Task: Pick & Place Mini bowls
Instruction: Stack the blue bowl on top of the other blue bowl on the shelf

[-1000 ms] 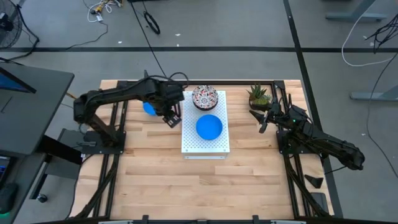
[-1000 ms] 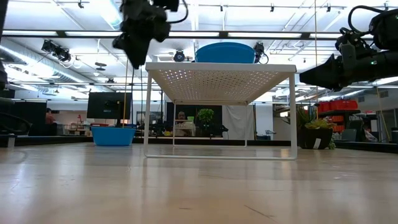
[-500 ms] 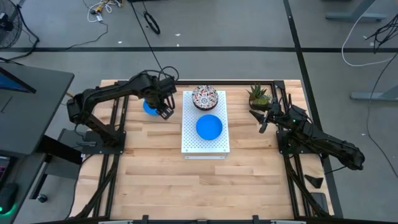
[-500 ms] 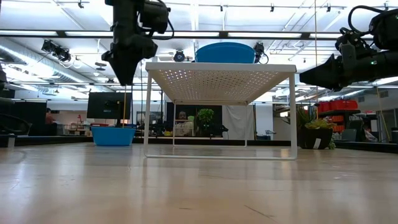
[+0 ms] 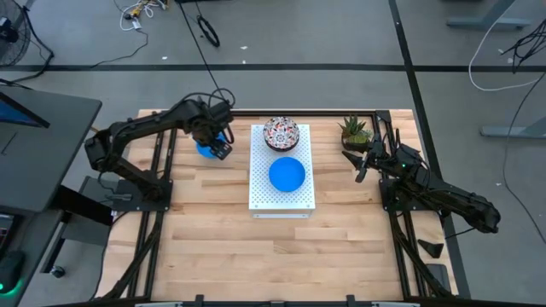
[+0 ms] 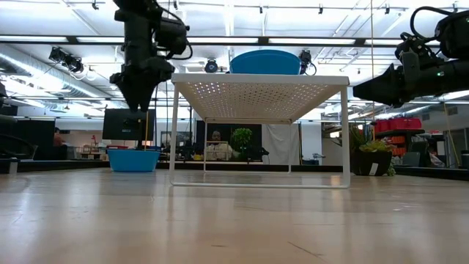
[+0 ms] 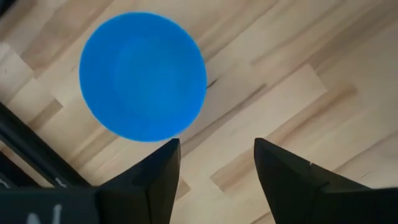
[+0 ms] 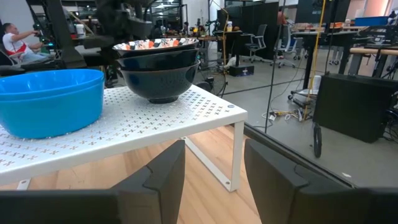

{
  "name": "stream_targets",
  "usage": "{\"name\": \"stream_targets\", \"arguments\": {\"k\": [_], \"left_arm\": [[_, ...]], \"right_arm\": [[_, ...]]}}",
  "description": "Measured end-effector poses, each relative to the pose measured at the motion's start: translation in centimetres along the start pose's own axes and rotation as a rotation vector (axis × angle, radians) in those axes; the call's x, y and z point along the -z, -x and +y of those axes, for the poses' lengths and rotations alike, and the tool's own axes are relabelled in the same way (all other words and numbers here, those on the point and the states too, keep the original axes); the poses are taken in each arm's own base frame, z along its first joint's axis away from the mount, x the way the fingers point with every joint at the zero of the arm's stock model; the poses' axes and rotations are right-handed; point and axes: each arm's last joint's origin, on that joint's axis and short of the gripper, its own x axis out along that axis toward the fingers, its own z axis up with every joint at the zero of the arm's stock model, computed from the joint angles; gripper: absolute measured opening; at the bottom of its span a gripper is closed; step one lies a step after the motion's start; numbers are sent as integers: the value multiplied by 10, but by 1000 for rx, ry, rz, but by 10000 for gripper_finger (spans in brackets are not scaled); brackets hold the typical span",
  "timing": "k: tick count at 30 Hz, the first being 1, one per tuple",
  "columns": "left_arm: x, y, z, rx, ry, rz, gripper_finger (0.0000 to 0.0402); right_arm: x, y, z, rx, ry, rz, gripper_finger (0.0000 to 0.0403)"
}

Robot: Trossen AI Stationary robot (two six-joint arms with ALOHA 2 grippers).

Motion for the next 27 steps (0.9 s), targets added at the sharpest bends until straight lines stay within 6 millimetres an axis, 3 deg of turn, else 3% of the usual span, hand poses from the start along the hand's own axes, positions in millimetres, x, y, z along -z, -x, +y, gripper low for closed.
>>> {"name": "stream_targets", "arguments": {"k": [27], "left_arm": [[9,-77,20,60,-29,-90,211]], "right_arm": [[0,0,0,0,0,0,169]]}}
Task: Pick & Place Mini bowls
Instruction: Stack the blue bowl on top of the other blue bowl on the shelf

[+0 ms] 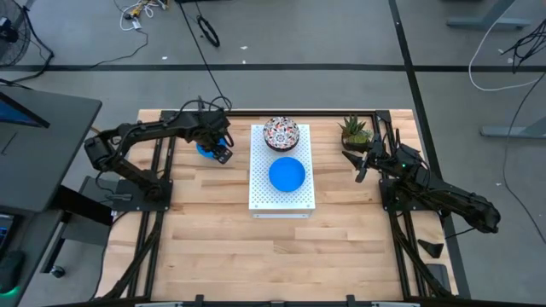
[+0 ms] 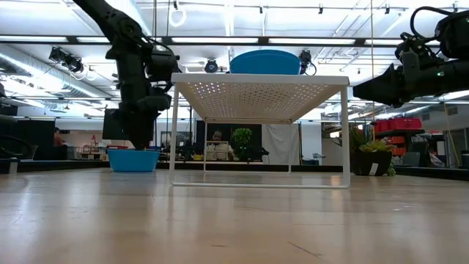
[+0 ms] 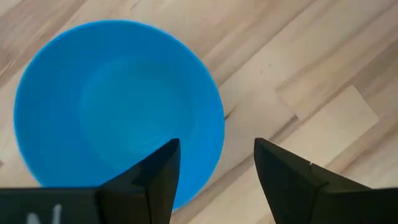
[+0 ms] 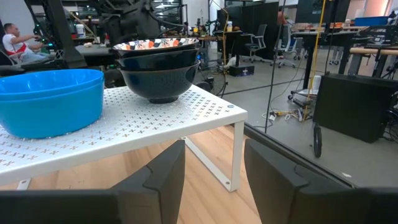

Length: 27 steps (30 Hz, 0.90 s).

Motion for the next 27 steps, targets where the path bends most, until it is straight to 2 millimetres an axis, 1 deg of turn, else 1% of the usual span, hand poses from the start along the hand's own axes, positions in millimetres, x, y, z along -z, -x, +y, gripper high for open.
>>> {"name": "stream_targets", "arguments": {"k": [6,12,20,23,27], "left_arm": [[6,-10,1,3,1,-6,211],[17,-21,3,-2,4,16,211],[18,-23,3,-1,3,11,209],[18,-23,3,-1,4,12,193],[19,-23,3,-3,11,15,156]], "right_arm": [[0,0,0,0,0,0,169],[0,0,0,0,0,0,169],[0,0,0,0,0,0,169],[0,0,0,0,0,0,169],[0,0,0,0,0,0,169]]}}
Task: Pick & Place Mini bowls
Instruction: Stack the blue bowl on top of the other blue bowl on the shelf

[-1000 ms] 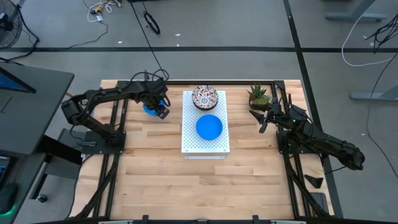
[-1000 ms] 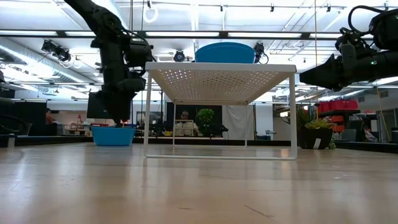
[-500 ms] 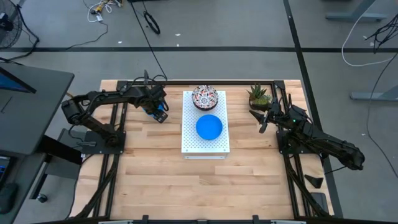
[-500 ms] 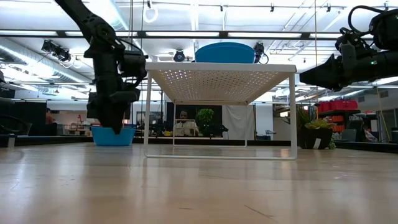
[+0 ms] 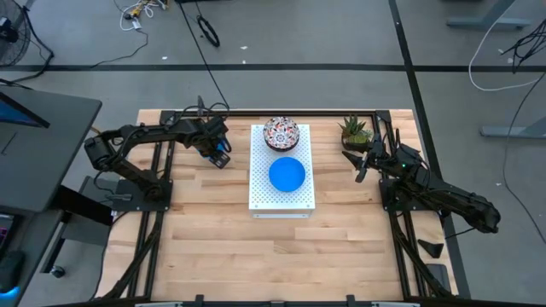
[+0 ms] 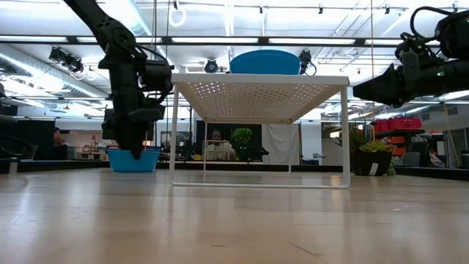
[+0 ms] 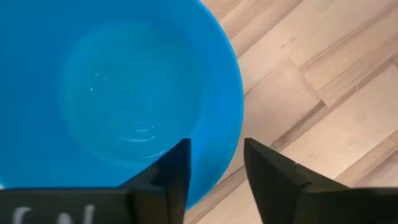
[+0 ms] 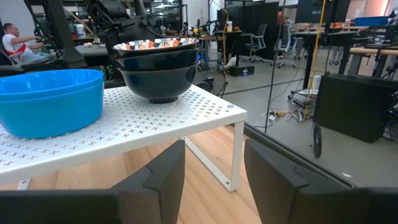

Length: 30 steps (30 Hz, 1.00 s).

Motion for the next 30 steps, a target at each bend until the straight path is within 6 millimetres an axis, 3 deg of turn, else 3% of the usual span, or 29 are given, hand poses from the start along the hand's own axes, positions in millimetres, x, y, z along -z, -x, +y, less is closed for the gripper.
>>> {"name": "stream_targets", "arguments": {"k": [13,25,30], "left_arm": [[0,0,1,-26,0,-6,15],[0,2,1,-31,20,3,7],[-1,17,-1,-63,16,74,5]], "right_arm": [[0,0,0,0,0,0,169],[0,0,0,0,0,0,169],[0,0,0,0,0,0,169]]}}
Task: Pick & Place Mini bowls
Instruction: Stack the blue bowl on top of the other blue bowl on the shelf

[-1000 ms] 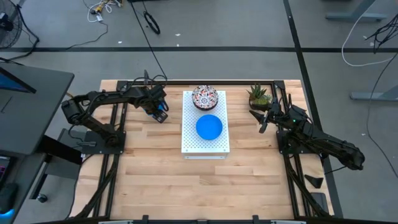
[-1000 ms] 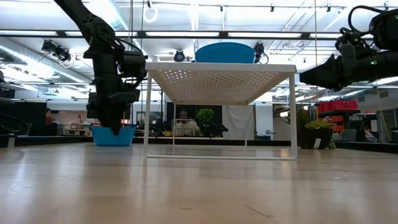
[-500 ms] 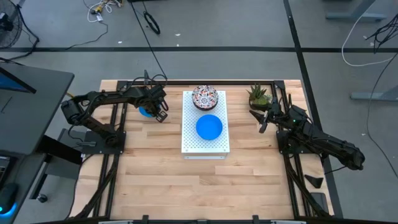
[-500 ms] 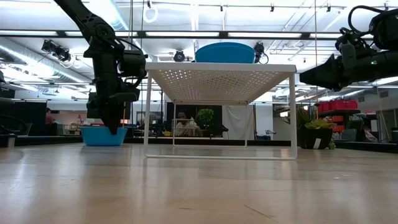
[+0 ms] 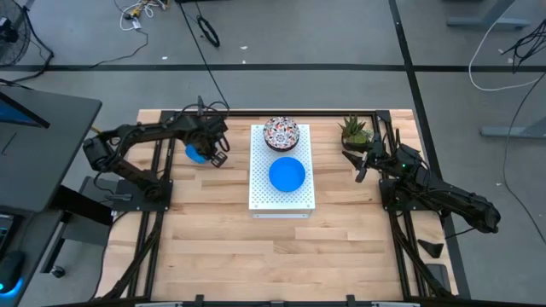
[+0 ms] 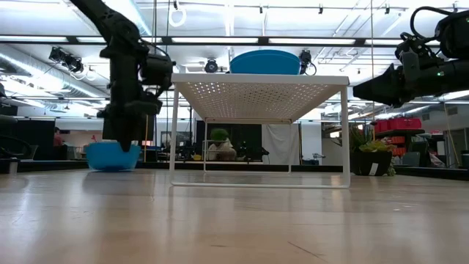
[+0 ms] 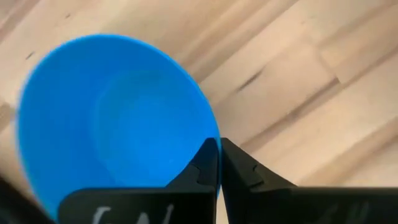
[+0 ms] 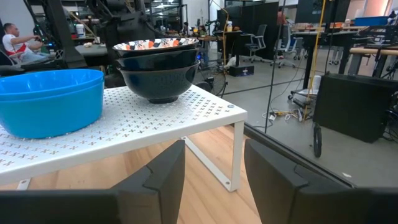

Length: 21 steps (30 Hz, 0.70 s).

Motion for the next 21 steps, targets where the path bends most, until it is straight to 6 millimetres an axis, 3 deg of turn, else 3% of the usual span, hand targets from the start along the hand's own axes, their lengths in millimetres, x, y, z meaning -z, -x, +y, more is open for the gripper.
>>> {"name": "stream_targets", "arguments": {"k": [21], "left_arm": [[-2,114,-50,-25,-210,76,4]], "right_arm": [[0,0,0,0,0,0,169]]}}
